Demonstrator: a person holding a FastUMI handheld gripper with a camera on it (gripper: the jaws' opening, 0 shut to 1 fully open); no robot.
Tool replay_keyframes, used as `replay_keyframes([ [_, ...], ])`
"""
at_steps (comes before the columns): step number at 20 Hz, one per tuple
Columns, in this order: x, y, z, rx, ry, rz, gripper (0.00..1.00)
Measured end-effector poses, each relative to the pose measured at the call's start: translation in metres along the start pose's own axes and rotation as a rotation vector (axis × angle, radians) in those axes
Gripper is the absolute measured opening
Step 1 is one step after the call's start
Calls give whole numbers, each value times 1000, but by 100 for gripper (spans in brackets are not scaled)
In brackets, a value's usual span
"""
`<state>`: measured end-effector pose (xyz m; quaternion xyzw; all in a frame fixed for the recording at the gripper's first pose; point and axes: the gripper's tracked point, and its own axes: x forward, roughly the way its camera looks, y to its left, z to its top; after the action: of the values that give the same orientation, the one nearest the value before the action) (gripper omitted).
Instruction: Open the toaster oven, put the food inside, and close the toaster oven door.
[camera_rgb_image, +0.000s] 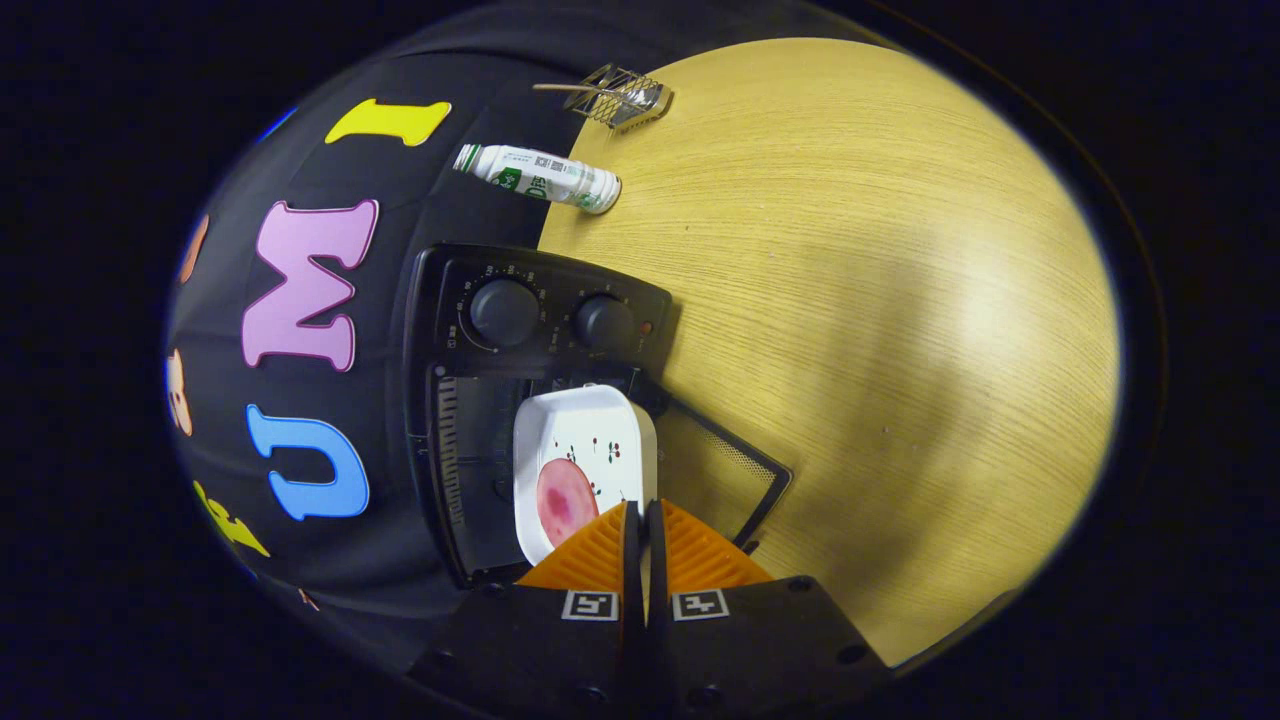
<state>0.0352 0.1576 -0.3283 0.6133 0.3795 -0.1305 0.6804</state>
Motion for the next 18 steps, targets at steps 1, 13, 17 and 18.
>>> replay_keyframes([
  [1, 3, 0, 0, 16, -12, -6, 5],
  [13, 43, 35, -9, 138, -114, -11, 5],
  [17, 58, 47, -18, 187, -142, -30, 5],
  [18, 62, 50, -22, 191, -141, -36, 5],
])
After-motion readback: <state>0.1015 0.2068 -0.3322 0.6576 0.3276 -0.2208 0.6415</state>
